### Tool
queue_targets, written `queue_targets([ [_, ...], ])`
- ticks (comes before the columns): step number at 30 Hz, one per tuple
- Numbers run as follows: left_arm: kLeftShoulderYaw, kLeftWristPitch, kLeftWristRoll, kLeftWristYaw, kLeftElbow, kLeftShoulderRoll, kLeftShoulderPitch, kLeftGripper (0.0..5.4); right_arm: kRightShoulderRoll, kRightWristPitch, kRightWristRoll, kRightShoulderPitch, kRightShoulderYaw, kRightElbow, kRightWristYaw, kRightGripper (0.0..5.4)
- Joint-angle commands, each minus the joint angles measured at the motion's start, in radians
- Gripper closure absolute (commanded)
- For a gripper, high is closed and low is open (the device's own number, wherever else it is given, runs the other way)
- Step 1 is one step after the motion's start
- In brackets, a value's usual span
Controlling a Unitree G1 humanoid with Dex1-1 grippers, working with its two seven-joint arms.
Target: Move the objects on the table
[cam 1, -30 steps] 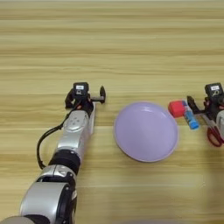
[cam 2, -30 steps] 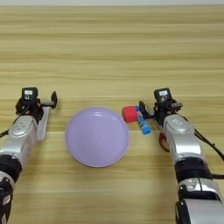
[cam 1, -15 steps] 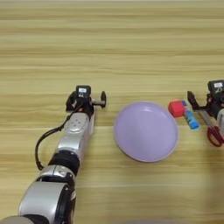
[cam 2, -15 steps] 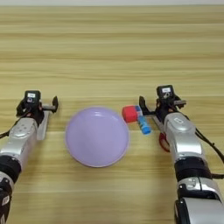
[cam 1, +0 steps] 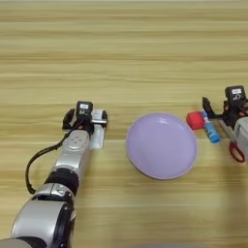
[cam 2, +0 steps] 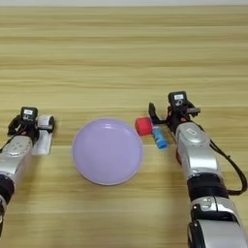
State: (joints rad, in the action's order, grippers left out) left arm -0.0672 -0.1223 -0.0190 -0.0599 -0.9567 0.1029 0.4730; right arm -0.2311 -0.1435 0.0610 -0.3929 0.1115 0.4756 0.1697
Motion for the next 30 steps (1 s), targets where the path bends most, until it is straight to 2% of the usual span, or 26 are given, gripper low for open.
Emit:
queue_targets([
  [1,0.0,0.018,0.001,0.031,-0.007,0.011,-0.033,0.0,0.025,-0.022,-0.01,0.01,-0.017,-0.032,-0.024,0.05],
  [7,0.008,0.029,0.002,0.072,0.025,0.005,-0.063,0.0,0.04,-0.039,-0.014,0.014,-0.028,-0.055,-0.041,0.05],
  [12,0.001,0.019,0.049,0.156,0.082,-0.023,-0.077,0.0,0.052,-0.05,-0.02,0.014,-0.033,-0.066,-0.049,0.05],
  [30,0.004,0.127,0.031,0.156,0.027,0.019,-0.106,0.0,0.088,-0.073,-0.035,0.011,-0.051,-0.092,-0.081,0.05],
])
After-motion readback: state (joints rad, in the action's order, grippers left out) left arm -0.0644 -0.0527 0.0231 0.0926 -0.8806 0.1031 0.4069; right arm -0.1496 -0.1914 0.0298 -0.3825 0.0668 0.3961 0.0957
